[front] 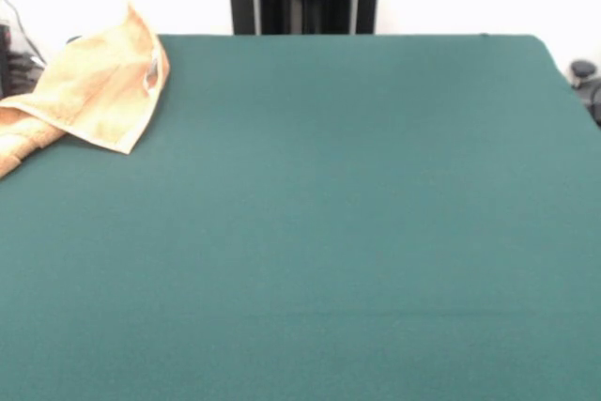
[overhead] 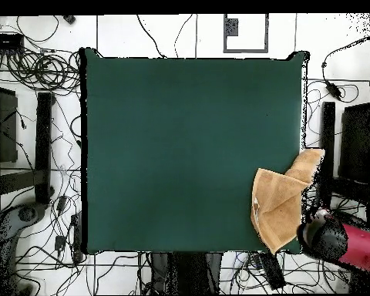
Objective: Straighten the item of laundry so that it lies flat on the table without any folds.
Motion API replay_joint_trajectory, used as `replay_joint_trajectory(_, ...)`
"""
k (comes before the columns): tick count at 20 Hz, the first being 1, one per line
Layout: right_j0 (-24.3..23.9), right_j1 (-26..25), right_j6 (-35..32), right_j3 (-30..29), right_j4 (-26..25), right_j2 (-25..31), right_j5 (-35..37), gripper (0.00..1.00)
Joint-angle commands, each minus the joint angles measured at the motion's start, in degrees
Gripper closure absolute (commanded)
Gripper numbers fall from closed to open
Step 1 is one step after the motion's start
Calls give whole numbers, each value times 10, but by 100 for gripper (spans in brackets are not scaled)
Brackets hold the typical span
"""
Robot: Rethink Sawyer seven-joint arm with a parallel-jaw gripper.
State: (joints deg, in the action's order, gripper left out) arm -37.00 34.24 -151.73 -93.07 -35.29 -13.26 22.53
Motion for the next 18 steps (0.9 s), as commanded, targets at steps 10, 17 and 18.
replay_joint_trajectory(10, 164, -135, -209, 16, 244, -58, 69, 100)
replay_joint_trajectory(17, 222, -182, -222, 35, 337, -93, 57, 100)
replay_joint_trajectory(18, 234, -192, -224, 43, 347, -105, 64, 100)
